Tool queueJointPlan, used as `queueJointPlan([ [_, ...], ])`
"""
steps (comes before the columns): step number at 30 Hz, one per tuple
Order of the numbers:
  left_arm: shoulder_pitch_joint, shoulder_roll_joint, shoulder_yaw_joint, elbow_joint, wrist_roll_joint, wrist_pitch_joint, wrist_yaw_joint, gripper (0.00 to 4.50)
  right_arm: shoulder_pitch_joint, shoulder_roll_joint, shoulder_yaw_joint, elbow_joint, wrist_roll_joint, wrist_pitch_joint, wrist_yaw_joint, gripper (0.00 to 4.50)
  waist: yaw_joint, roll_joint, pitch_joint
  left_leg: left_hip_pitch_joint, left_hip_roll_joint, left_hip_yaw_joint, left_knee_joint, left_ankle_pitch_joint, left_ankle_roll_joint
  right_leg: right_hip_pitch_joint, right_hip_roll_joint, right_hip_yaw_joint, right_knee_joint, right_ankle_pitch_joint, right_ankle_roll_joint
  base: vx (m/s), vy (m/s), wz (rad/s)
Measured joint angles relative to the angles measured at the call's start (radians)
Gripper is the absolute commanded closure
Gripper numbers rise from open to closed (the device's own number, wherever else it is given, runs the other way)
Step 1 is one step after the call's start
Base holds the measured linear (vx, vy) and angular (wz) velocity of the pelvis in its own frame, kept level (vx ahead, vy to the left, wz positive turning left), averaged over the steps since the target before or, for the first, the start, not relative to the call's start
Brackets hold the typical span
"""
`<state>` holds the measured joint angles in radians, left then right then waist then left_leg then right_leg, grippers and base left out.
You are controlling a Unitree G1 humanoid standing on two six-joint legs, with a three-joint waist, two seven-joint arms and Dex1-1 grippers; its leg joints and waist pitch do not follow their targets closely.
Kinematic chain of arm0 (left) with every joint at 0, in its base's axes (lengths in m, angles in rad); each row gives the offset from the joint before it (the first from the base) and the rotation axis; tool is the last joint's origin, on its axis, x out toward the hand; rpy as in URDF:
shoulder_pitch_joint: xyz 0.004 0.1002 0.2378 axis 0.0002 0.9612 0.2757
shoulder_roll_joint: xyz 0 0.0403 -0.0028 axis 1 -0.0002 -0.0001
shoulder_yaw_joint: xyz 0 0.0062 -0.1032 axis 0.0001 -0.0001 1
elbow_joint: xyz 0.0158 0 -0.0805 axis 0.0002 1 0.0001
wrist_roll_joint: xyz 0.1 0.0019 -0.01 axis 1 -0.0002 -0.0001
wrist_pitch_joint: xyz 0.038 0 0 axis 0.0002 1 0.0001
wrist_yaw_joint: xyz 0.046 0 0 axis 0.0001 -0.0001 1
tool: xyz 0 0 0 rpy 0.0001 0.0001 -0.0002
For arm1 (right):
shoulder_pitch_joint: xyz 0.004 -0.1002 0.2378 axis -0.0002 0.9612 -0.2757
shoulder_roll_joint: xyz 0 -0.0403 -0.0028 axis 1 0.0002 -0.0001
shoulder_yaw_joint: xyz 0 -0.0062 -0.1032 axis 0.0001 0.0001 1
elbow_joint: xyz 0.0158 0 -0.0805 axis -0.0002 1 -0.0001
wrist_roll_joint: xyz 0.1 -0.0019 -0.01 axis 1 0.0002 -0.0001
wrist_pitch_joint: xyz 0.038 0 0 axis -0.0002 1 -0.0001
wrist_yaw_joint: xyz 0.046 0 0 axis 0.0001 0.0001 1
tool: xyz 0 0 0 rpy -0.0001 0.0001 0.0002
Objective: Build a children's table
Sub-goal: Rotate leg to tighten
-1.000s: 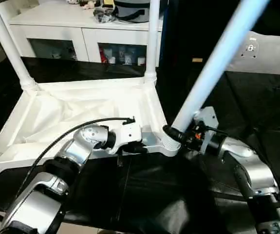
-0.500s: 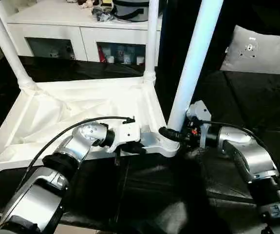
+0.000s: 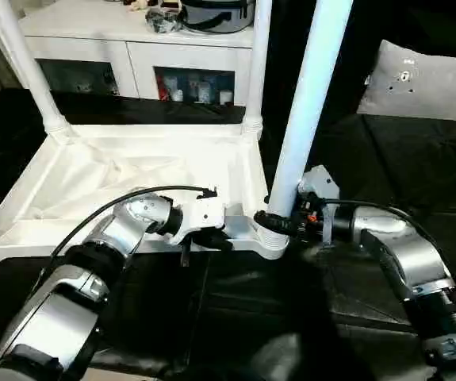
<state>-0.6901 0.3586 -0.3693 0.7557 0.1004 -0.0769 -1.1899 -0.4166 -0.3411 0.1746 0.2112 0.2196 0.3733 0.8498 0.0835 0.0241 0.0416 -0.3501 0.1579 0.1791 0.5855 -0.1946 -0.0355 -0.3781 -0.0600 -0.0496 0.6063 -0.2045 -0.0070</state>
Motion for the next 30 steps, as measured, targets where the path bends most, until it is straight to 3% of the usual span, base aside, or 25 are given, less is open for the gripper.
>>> queueJointPlan([
  [2,0.027,-0.001,0.013,-0.050,-0.008,0.065,0.021,4.50,0.001,0.025,-0.004,-0.014,-0.009,0.019,-0.053,2.63,-0.006,0.000,0.000,0.000,0.000,0.000,0.000,0.000,0.000,-0.001,0.000,0.001,-0.001,-0.001,0.001,0.000,0.000,0.00],
  [4,0.091,-0.026,0.044,-0.168,0.002,0.193,0.116,4.50,-0.004,0.092,-0.030,-0.011,-0.033,0.054,-0.175,2.63,-0.023,-0.001,0.000,0.001,-0.001,0.000,0.000,0.000,0.000,-0.002,0.000,0.001,-0.002,-0.001,0.001,0.000,0.000,0.00],
  [7,0.140,-0.124,0.062,-0.272,0.025,0.331,0.265,4.50,-0.032,0.144,-0.078,0.036,-0.066,0.064,-0.335,2.63,-0.047,-0.003,0.002,0.001,-0.001,-0.001,0.000,0.000,0.000,-0.003,0.000,0.000,-0.017,-0.005,0.003,0.000,0.000,0.00],
  [10,0.159,-0.225,0.056,-0.324,0.055,0.426,0.380,4.50,-0.062,0.168,-0.124,0.085,-0.079,0.072,-0.434,2.63,-0.058,-0.009,0.002,-0.001,-0.002,-0.001,-0.003,-0.001,0.001,0.001,0.000,-0.002,-0.035,-0.005,0.003,-0.012,0.057,-0.07],
  [14,0.166,-0.242,0.050,-0.343,0.056,0.457,0.414,4.50,-0.068,0.177,-0.128,0.089,-0.088,0.079,-0.465,2.63,-0.061,-0.011,0.003,0.000,-0.003,-0.001,-0.007,-0.001,0.002,0.000,0.000,-0.001,-0.039,-0.005,0.003,0.000,0.000,0.00],
  [19,0.179,-0.203,0.032,-0.410,0.081,0.492,0.418,4.50,-0.083,0.206,-0.129,0.092,-0.095,0.083,-0.473,2.63,-0.057,-0.018,0.006,-0.002,-0.003,-0.001,-0.015,-0.001,0.001,-0.003,0.000,-0.003,-0.038,-0.005,0.003,0.000,0.000,0.00],
  [29,0.188,-0.144,-0.008,-0.467,0.118,0.519,0.417,4.50,-0.120,0.224,-0.131,0.154,-0.085,0.077,-0.451,2.63,-0.071,-0.023,0.003,0.003,-0.003,-0.002,-0.015,0.000,0.001,-0.004,0.001,-0.003,-0.031,-0.004,0.001,0.000,0.000,0.00],
  [30,0.188,-0.143,-0.008,-0.469,0.119,0.521,0.417,4.50,-0.121,0.224,-0.132,0.156,-0.085,0.075,-0.450,2.28,-0.073,-0.023,0.003,0.003,-0.003,-0.002,-0.015,0.000,0.001,-0.004,0.001,-0.003,-0.031,-0.004,0.001,0.000,0.000,0.00],
])
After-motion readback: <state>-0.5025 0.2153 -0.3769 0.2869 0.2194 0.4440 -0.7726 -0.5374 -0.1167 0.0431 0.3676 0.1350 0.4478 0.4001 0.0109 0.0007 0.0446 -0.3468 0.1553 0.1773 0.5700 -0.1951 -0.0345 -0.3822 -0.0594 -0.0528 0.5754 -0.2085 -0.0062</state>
